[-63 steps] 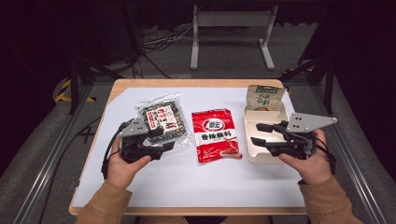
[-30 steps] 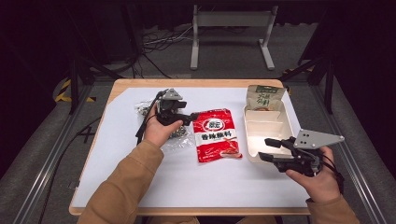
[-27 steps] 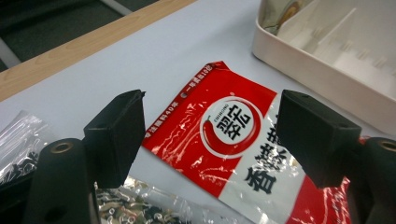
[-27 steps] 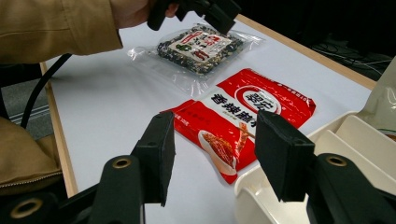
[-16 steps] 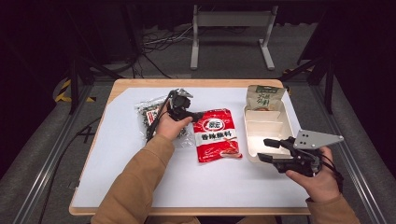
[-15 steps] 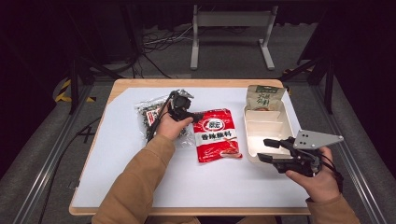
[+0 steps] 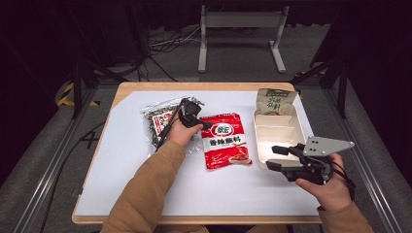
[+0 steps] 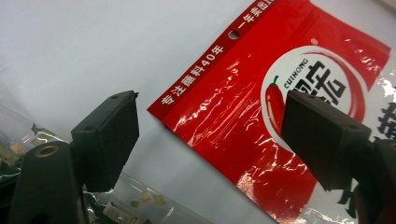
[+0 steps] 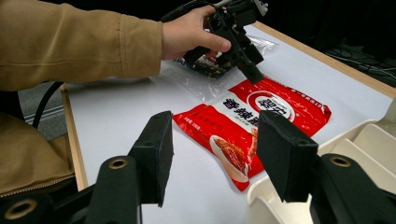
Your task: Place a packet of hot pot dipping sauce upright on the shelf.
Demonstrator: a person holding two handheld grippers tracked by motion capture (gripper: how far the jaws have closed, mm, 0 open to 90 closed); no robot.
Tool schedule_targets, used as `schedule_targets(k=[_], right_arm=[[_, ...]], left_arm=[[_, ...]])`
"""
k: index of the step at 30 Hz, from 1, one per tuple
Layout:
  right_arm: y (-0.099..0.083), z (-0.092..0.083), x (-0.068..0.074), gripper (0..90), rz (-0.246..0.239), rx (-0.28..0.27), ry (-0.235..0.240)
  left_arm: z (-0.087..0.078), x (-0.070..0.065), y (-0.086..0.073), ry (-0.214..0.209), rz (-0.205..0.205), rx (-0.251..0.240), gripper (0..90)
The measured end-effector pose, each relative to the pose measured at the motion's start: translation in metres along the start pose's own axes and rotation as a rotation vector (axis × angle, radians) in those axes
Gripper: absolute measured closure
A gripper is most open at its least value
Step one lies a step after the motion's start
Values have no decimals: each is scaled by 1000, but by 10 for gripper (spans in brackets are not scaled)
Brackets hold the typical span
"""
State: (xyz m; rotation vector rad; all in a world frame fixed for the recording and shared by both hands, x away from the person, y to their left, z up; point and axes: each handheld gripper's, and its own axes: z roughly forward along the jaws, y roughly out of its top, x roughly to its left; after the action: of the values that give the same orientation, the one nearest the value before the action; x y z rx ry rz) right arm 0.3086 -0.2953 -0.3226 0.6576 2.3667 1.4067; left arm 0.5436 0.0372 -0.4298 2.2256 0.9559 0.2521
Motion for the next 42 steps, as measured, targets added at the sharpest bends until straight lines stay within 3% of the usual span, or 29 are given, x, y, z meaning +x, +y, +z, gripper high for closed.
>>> schedule_targets(k=[7,13,18,20,26,29,30,31,32,33,34,35,36,37,38,40,41,42], right_arm=[[1,-1,2,463,2,-9,12],[1,0,2,461,1,-6,16],[1,1,2,460,5,-10,22],[1,1,2,459,9,-14,29],[2,0,2,459,12,-30,38],[2,0,2,459,12,-32,42],[2,0,2,459,13,-33,46],[3,1,2,459,14,-34,49],[3,1,2,459,14,-34,49],[3,3,2,459,14,-33,53],[3,3,2,459,14,-33,53],[3,3,2,459,12,-31,54],[4,4,3,459,9,-31,57],[3,4,3,458,6,-31,60],[3,3,3,458,4,-31,59],[1,0,1,458,10,-38,57],[0,-1,0,458,13,-41,53],[-1,-2,-1,458,19,-42,50]], left_arm=[[12,-5,-2,1,30,65,197],[12,-3,-1,-12,16,62,189],[15,-10,0,17,55,90,151],[16,-12,1,19,44,94,139],[16,-15,3,26,51,101,179],[15,-19,5,34,44,107,257],[14,-23,5,20,57,92,305],[14,-23,5,20,57,92,547],[16,-34,7,30,101,71,547],[20,-47,10,87,158,67,667],[20,-47,10,87,158,67,705],[22,-54,12,106,205,82,705],[22,-56,13,121,211,87,766],[22,-56,14,133,202,92,756],[22,-53,14,160,192,80,652],[19,-35,13,125,109,102,305],[17,-28,13,116,86,110,269],[15,-23,12,133,90,102,255]])
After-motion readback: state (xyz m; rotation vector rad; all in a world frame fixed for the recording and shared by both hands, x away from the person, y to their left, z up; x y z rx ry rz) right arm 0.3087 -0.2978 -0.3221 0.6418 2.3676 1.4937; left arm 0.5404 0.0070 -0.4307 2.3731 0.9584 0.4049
